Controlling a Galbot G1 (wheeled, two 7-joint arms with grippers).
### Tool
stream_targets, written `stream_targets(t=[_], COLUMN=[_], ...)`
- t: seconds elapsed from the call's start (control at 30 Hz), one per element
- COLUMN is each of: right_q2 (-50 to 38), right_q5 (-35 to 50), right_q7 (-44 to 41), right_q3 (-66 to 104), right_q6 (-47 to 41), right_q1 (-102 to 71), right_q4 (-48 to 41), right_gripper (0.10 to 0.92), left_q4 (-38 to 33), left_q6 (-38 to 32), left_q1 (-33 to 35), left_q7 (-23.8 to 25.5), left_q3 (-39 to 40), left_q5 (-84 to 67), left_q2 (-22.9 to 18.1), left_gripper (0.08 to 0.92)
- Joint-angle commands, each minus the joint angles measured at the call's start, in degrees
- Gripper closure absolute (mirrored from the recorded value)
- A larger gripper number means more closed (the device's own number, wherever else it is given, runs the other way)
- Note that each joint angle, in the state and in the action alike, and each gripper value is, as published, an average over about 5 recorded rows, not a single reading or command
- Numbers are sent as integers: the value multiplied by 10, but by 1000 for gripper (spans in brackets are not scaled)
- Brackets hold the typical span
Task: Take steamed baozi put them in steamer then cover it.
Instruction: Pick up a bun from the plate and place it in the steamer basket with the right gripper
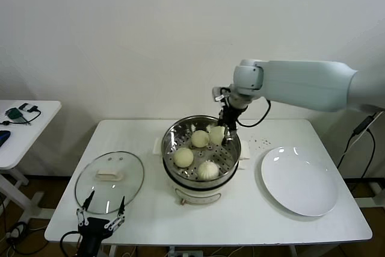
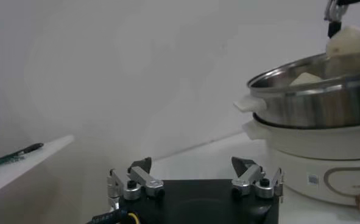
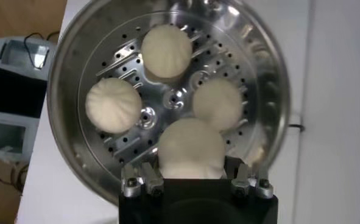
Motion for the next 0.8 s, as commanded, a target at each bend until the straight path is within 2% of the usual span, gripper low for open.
stream_targets(t=[0.03,0.4,0.63,0.8], right_q2=[31,2,-7,-24], right_q5=[-7,-25,-25,-33], right_q7=[21,22,21,12], right_q3=[-19,-8,9,27], right_q6=[-11,-10,-8,8], right_q1=[-48,-46,-42,-23], right_q4=[-9,-16,-8,-2], right_gripper=[332,327,215,203], left_q4=[8,14,14,14], left_q6=[-1,-1,-1,-1], left_q1=[-2,-4,-4,-5], left_q7=[0,1,1,0], left_q3=[0,3,4,3], left_q5=[-3,-1,2,2], left_q2=[1,1,1,1], left_gripper=[177,177,177,177])
